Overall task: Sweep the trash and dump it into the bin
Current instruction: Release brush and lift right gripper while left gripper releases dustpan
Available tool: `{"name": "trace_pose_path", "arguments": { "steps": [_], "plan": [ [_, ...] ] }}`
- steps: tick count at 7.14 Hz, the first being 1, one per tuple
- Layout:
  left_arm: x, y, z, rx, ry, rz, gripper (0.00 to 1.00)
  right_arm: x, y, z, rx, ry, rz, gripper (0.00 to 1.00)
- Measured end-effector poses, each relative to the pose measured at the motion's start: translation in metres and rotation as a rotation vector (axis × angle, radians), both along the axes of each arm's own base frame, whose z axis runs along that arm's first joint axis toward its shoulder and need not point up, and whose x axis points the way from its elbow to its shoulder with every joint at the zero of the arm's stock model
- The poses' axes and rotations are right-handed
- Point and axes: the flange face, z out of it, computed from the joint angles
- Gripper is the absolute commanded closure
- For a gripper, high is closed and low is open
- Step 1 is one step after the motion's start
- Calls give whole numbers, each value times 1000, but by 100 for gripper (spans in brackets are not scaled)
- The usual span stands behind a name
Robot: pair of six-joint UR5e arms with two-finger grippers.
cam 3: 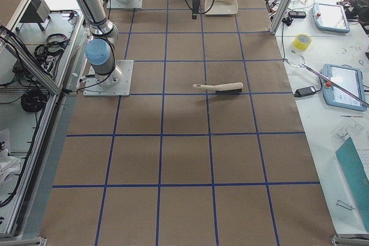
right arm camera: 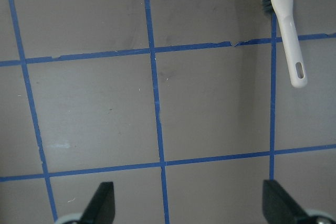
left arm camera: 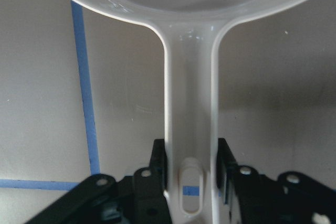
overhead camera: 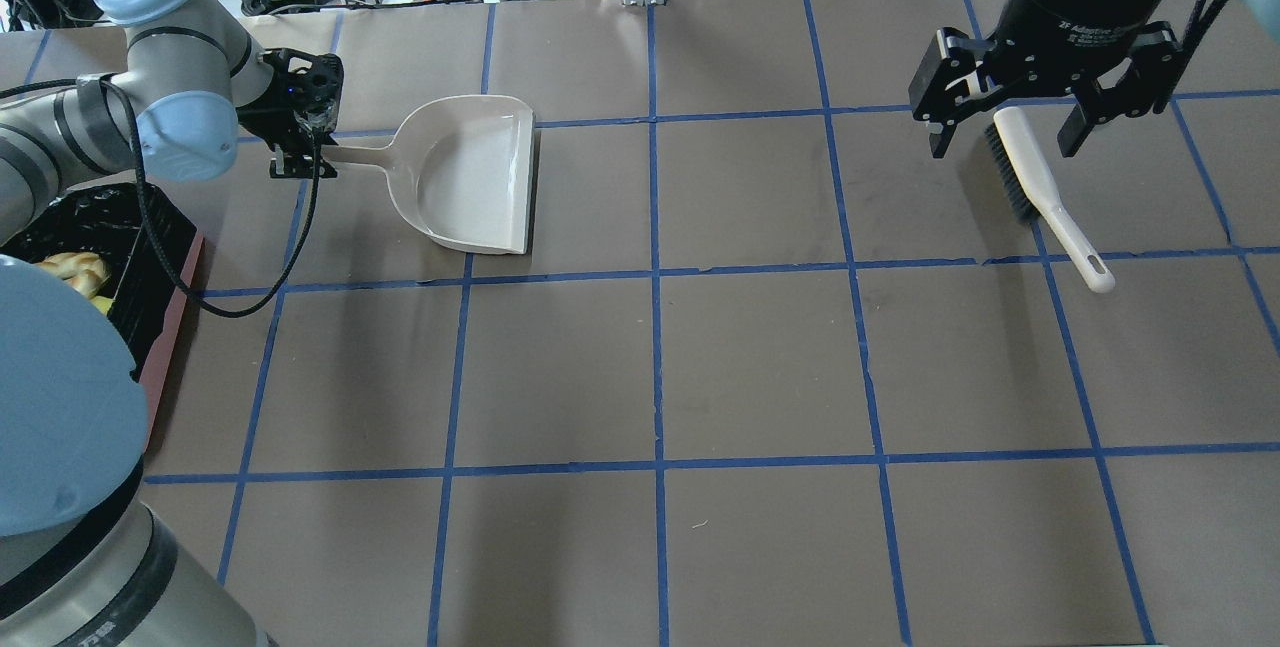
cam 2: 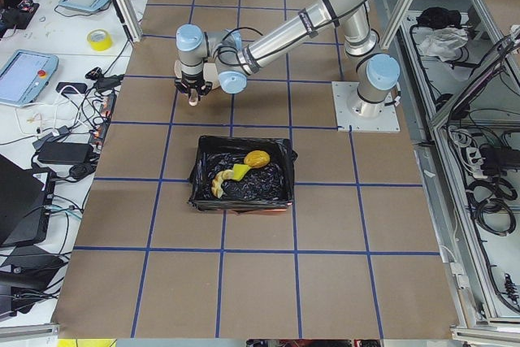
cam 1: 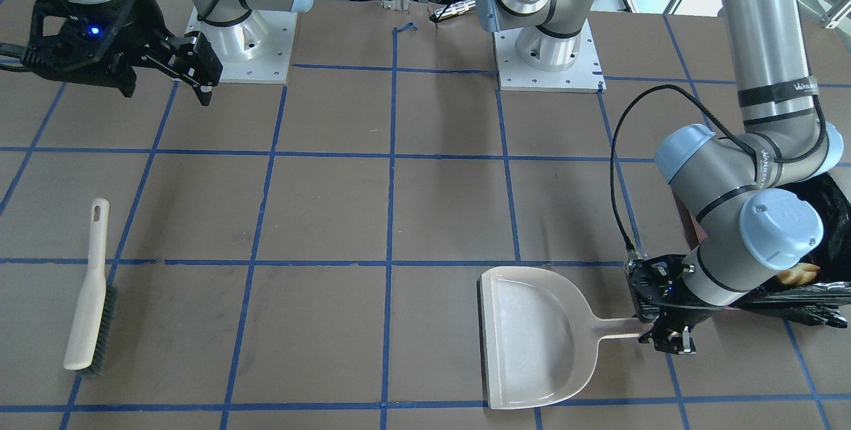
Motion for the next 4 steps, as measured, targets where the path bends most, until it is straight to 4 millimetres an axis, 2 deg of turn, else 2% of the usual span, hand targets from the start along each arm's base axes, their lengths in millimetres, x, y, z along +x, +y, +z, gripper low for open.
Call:
{"name": "trace_pose_path", "arguments": {
  "steps": [2, 3, 4],
  "plan": [
    [-2, 0, -3, 4, 0, -4, 0, 16, 4, 1, -4, -4, 25, 0],
    [-5, 1, 2, -3, -1, -9, 0, 18, 1, 1, -26, -4, 28, 0],
    [-13, 3, 16, -22, -5, -16, 0, 18, -6, 4, -73, -6, 28, 0]
  ]
}}
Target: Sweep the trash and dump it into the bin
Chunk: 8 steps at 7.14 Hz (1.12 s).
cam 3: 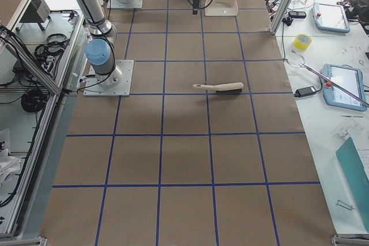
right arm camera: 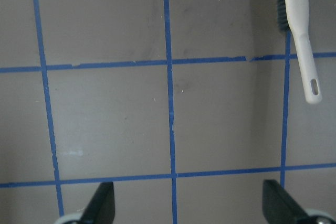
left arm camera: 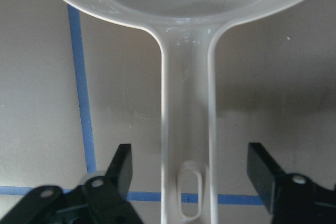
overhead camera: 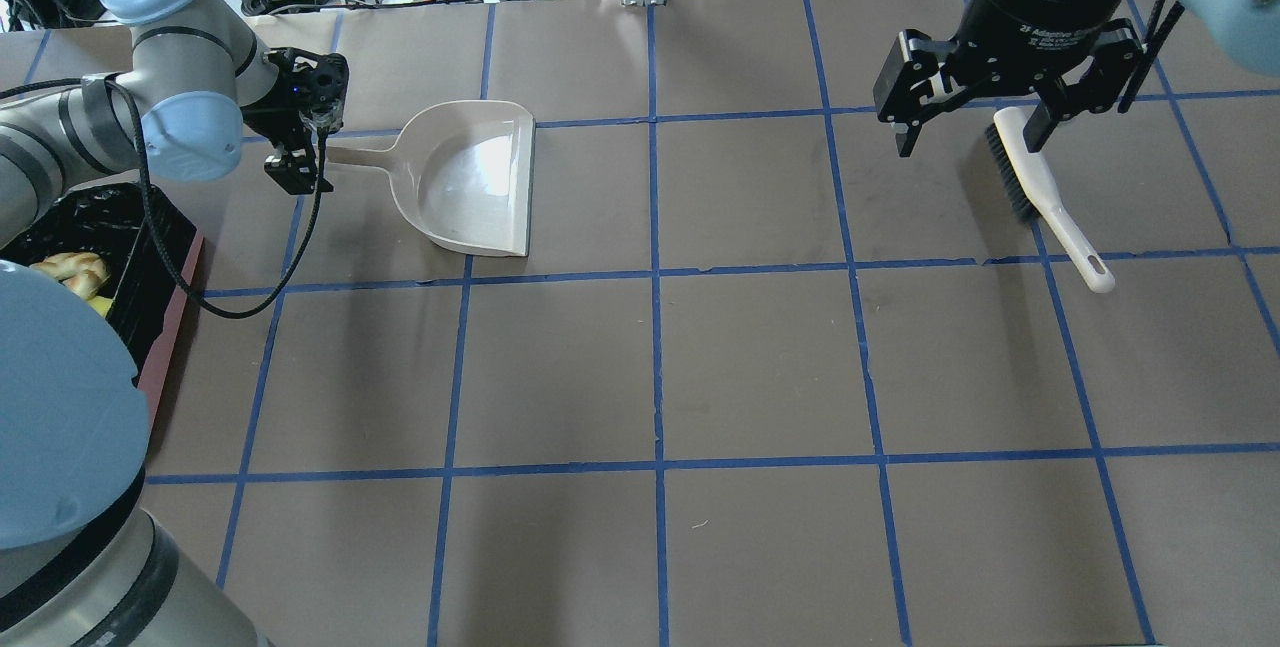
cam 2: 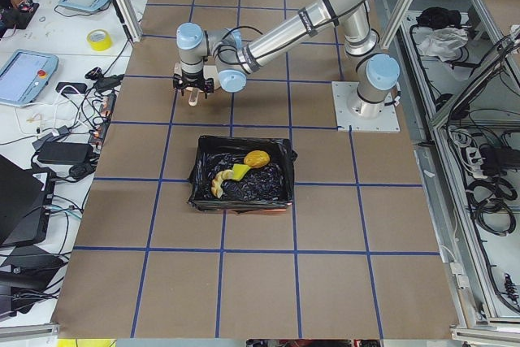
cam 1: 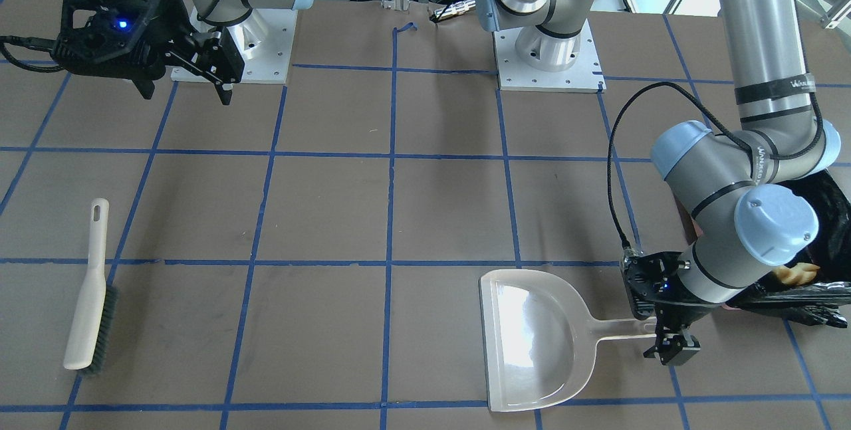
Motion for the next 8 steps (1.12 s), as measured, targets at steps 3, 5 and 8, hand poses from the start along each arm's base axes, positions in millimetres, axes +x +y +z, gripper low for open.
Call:
{"name": "trace_pose_path", "arguments": {
  "steps": [3, 5, 8],
  "plan": [
    [-29, 38, 68, -19, 13, 59, 0, 1, -7, 1, -49, -4, 2, 0],
    [-41, 81, 125, 41, 55, 332, 0, 1, -6, 5, -61, -8, 1, 0],
    [-72, 140, 193, 69, 103, 813, 0, 1, -4, 5, -55, -12, 1, 0]
  ]
}}
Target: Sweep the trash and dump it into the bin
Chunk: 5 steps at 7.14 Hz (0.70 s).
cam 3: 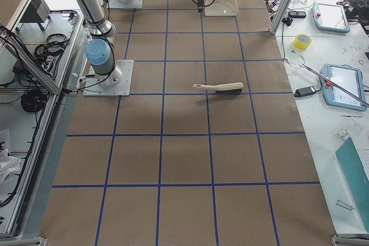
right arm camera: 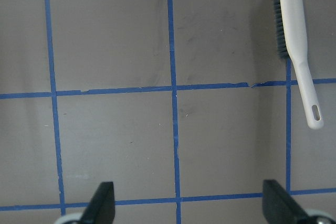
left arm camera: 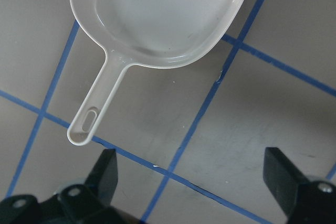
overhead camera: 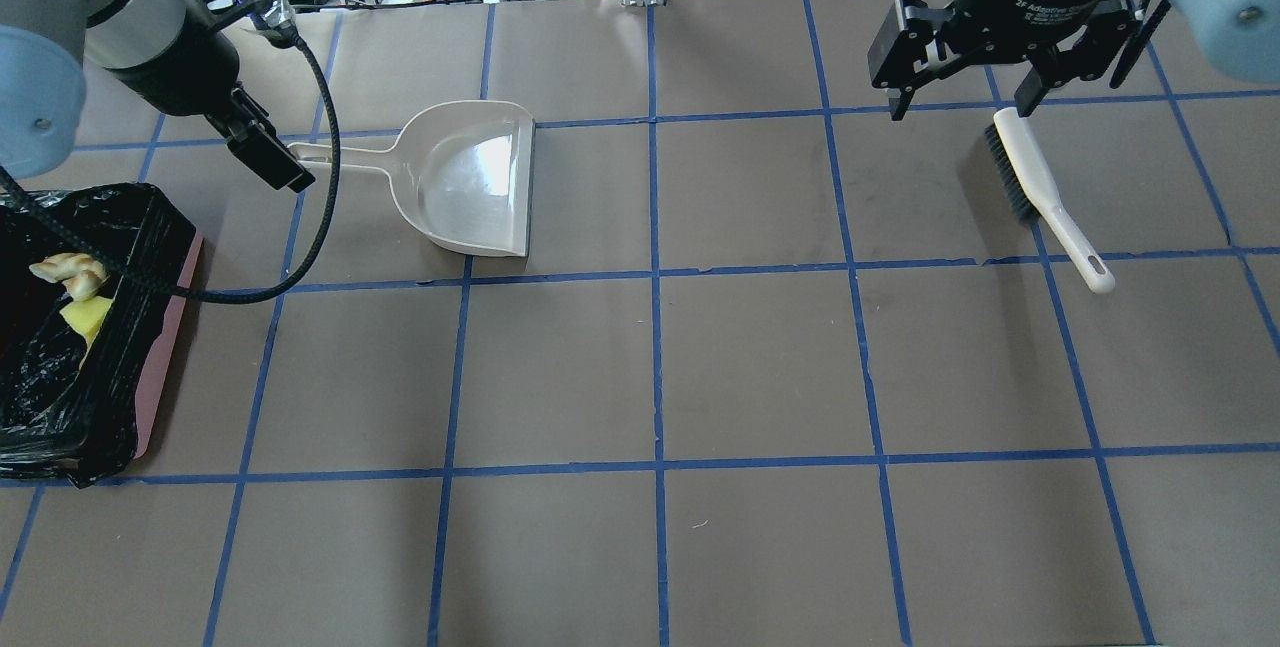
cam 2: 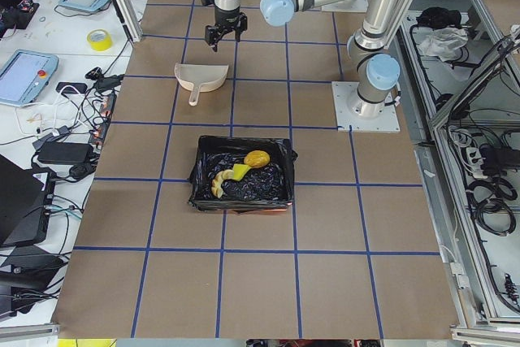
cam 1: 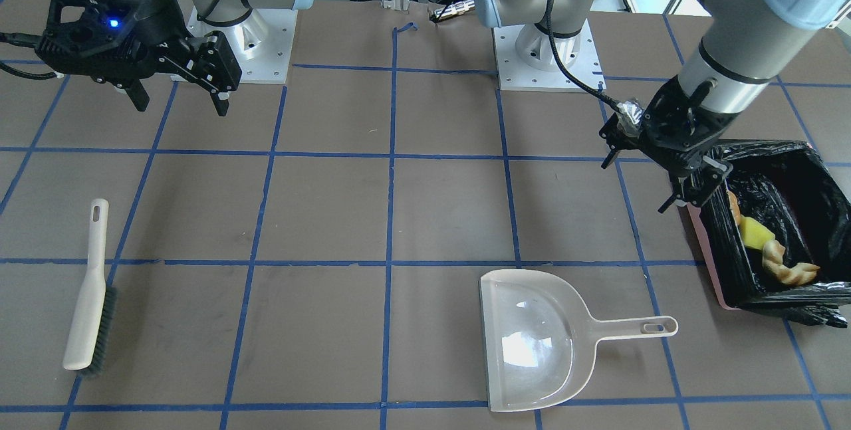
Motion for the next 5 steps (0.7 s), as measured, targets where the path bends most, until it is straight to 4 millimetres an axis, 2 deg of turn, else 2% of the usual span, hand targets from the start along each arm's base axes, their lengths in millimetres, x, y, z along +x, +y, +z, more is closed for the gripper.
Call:
{"name": "trace_pose_path", "arguments": {
  "steps": [3, 5],
  "plan": [
    [-61, 23, 18, -4, -18, 379, 0, -1, -2, -6, 20, -12, -8, 0],
    [-81, 27, 23, -11, 10, 610, 0, -2, -4, -10, 25, -16, -8, 0]
  ]
}}
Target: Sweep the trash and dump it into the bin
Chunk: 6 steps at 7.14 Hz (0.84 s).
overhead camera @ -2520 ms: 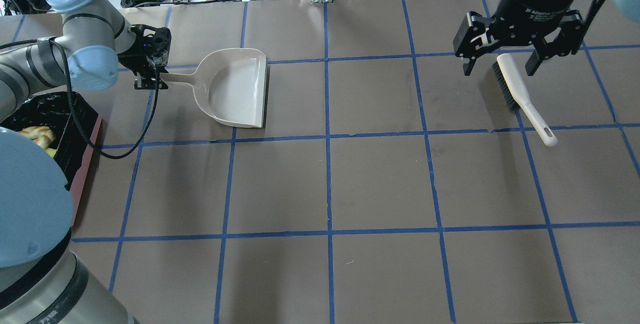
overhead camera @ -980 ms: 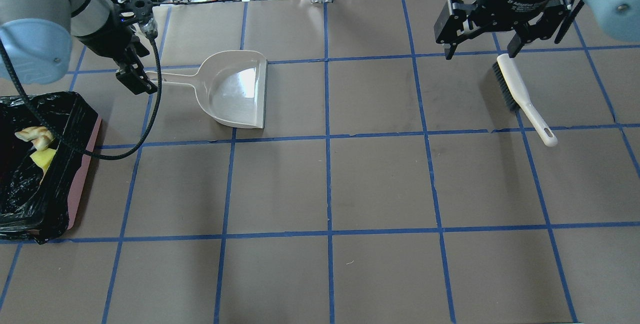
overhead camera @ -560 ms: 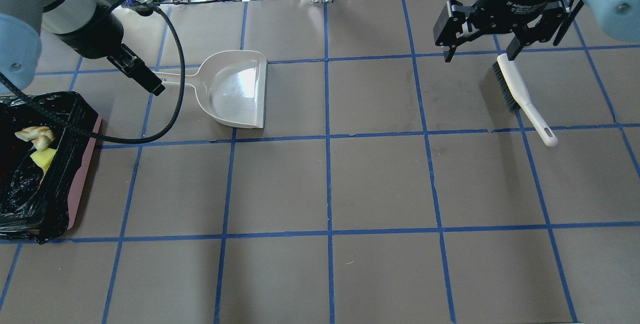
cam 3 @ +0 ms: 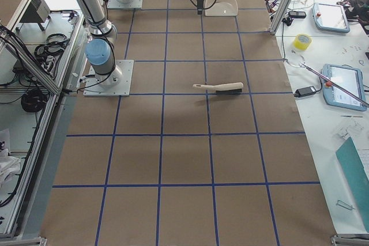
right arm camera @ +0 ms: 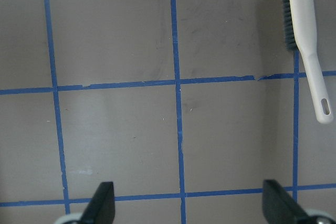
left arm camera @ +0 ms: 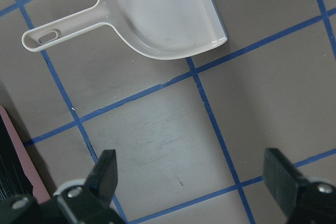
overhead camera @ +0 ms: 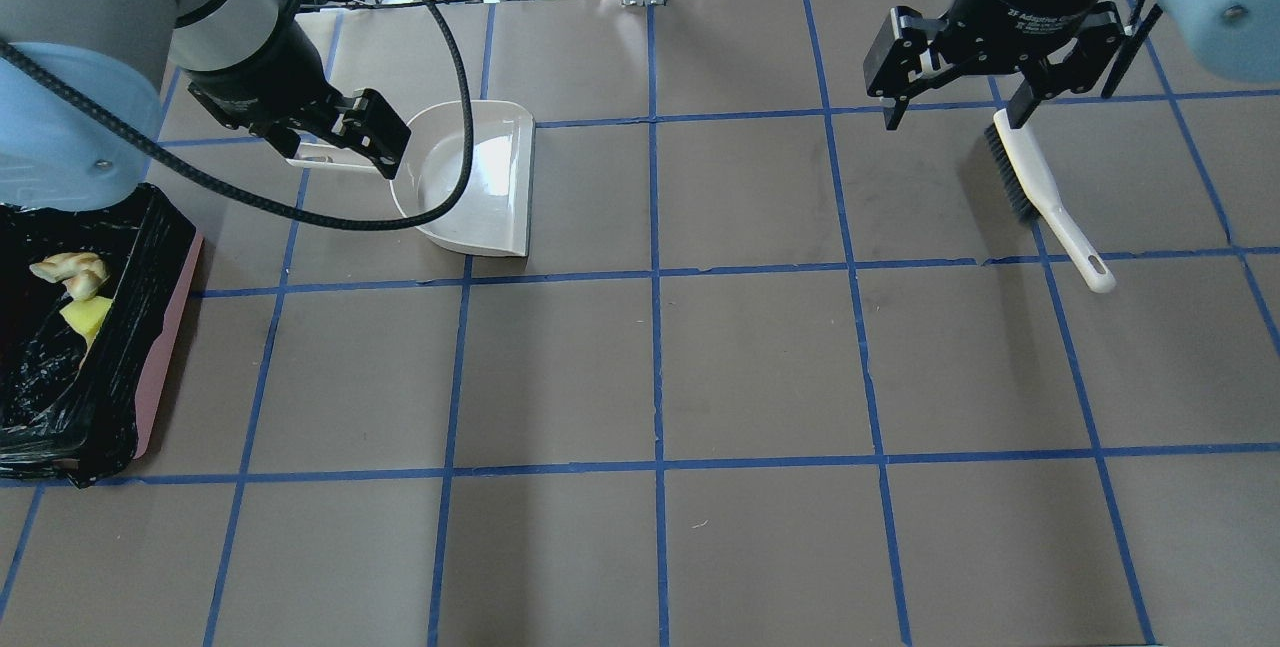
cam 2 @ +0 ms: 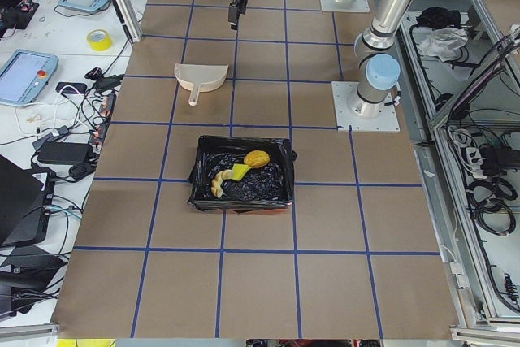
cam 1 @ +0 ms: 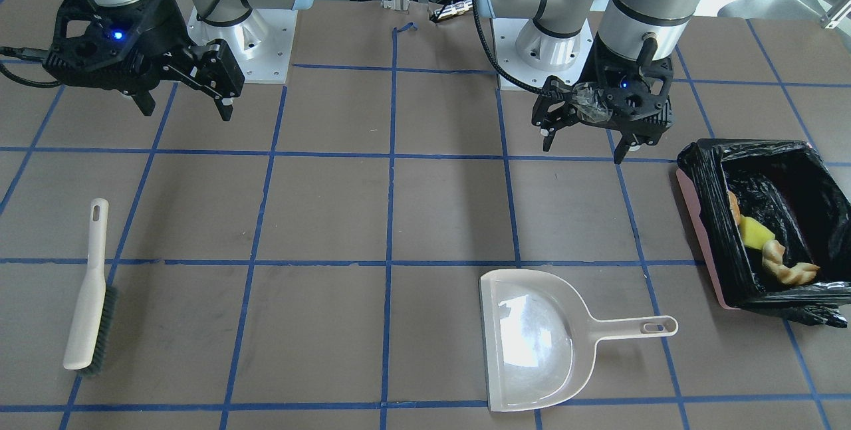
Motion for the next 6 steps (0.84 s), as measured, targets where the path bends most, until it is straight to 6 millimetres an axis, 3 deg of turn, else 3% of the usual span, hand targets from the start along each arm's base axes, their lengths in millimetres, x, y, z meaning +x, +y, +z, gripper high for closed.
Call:
{"name": "trace_pose_path", "arguments": {
  "steps": [3, 6],
  "plan": [
    [-6, 1, 6, 7, 21, 187, 0, -1, 3, 2, -1, 10, 12, 0],
    [-8, 9, 8, 23, 27, 210, 0, 0, 8, 4, 31, 13, 8, 0]
  ]
}}
